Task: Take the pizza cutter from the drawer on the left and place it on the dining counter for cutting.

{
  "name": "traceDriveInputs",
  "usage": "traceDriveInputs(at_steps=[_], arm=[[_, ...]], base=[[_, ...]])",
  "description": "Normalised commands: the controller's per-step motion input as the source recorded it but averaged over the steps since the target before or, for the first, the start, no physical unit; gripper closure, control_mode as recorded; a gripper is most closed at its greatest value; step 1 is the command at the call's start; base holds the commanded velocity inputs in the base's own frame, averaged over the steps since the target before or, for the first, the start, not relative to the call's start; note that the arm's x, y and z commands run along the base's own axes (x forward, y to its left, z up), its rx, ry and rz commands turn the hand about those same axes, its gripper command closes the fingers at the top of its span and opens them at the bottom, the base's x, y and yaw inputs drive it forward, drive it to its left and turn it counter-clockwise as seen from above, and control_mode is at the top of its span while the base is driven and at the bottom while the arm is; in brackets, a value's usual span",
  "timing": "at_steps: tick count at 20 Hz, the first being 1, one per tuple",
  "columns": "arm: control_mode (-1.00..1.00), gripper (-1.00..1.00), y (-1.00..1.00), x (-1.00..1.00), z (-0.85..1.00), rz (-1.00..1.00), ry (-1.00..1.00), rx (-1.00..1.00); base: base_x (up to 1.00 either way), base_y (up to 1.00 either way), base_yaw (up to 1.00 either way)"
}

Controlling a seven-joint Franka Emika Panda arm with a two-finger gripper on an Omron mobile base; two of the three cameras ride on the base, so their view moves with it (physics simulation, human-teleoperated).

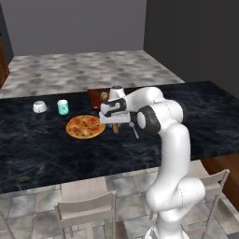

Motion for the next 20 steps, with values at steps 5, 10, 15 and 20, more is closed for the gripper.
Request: traceDriveInputs(at_steps=[5,10,15,20], arm=[[-1.0,1.0,0.0,0.0,-0.19,0.0,0.0,0.0],[-1.0,1.0,0.0,0.0,-0.13,0.0,0.0,0.0],[-1.0,1.0,0.0,0.0,-0.21,0.02,0.0,0.0],[-1.0,1.0,0.0,0.0,-0.06,0.01,0.0,0.0]], base=[[0.0,0.0,0.0],[0.0,0.0,0.0],[0.0,0.0,0.0],[0.0,0.0,0.0]])
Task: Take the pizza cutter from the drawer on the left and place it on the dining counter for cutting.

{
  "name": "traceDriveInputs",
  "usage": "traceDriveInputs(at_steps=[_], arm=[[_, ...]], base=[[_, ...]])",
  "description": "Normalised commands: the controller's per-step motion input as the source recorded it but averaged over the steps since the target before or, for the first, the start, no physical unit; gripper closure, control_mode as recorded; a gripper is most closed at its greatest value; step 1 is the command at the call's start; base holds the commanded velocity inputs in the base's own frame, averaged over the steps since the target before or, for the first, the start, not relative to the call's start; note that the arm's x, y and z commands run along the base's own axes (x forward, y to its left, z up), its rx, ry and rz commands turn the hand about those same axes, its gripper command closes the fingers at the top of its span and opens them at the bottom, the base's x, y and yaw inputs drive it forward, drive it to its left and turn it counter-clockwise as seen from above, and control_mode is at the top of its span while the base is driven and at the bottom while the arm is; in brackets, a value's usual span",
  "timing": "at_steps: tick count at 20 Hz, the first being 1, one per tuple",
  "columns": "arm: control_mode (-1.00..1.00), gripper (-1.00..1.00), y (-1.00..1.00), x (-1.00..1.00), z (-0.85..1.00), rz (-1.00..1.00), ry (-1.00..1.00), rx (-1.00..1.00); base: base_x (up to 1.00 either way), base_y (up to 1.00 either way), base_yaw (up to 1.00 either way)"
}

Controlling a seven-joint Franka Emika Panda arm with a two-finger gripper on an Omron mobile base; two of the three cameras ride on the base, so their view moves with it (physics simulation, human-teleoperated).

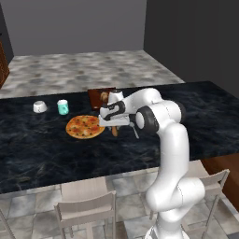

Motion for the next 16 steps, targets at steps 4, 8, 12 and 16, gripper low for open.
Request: traceDriveInputs(at_steps=[4,8,12,16], arm=[[-1.0,1.0,0.0,0.0,0.0,0.0,0.0,0.0],[-1.0,-1.0,0.0,0.0,0.0,0.0,0.0,0.0],[-1.0,-1.0,0.0,0.0,0.0,0.0,0.0,0.0],[-1.0,-1.0,0.0,0.0,0.0,0.0,0.0,0.0]], base=[[0.0,0.0,0.0],[0.0,0.0,0.0],[0.0,0.0,0.0],[0.0,0.0,0.0]])
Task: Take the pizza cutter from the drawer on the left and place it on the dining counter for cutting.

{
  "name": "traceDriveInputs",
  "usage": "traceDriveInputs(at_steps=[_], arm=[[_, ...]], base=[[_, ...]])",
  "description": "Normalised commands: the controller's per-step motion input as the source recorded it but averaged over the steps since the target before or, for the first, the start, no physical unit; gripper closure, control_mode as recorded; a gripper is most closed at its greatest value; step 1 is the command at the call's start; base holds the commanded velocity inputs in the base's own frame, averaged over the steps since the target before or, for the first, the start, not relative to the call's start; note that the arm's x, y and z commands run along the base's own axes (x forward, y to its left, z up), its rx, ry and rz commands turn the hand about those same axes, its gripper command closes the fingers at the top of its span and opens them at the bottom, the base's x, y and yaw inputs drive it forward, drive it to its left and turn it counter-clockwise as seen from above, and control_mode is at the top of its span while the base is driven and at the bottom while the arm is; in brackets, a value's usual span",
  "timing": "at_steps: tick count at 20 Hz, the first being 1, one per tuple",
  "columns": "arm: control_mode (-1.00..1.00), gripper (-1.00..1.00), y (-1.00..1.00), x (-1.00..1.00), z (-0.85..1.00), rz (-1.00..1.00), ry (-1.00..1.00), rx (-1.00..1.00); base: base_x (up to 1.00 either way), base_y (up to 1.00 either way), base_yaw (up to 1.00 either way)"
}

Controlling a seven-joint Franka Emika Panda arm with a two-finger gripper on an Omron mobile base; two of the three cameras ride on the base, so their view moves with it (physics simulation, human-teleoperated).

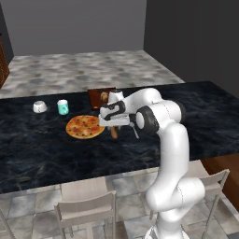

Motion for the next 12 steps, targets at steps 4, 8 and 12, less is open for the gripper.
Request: traceDriveInputs(at_steps=[4,8,12], arm=[[-1.0,-1.0,0.0,0.0,0.0,0.0,0.0,0.0],[-1.0,-1.0,-0.01,0.0,0.0,0.0,0.0,0.0],[-1.0,-1.0,-0.03,0.0,0.03,0.01,0.0,0.0]], base=[[0.0,0.0,0.0],[0.0,0.0,0.0],[0.0,0.0,0.0]])
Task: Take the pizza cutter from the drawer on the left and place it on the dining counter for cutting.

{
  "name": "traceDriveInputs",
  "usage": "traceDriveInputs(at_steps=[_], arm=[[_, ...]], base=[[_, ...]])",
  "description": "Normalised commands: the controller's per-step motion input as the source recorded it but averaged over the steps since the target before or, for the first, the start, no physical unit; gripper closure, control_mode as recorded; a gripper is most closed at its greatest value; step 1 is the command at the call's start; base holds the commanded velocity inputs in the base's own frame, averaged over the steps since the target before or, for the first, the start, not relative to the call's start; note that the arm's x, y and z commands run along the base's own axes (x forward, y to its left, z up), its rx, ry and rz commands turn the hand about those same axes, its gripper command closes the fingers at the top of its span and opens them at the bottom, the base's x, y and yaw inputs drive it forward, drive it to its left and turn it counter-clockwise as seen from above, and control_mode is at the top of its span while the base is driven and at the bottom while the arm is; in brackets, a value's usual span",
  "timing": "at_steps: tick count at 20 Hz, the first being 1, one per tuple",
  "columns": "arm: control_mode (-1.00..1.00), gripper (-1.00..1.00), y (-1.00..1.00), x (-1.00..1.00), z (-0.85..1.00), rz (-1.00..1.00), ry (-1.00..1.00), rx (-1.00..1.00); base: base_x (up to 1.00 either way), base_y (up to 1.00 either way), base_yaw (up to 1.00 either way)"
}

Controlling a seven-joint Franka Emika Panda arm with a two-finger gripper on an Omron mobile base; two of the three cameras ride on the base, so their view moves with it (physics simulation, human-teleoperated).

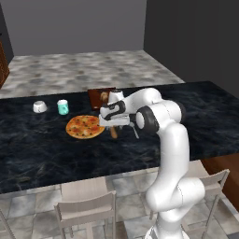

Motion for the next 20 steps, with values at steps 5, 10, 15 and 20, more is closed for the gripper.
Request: traceDriveInputs(at_steps=[5,10,15,20], arm=[[-1.0,-1.0,-0.05,-0.18,0.49,0.06,-0.04,0.0],[-1.0,-1.0,-0.09,-0.95,0.49,0.12,-0.13,-0.01],[-1.0,-1.0,-0.22,-1.0,0.59,0.12,-0.16,0.0],[-1.0,-1.0,-0.38,-1.0,0.64,0.09,-0.11,0.0]], base=[[0.0,0.0,0.0],[0.0,0.0,0.0],[0.0,0.0,0.0],[0.0,0.0,0.0]])
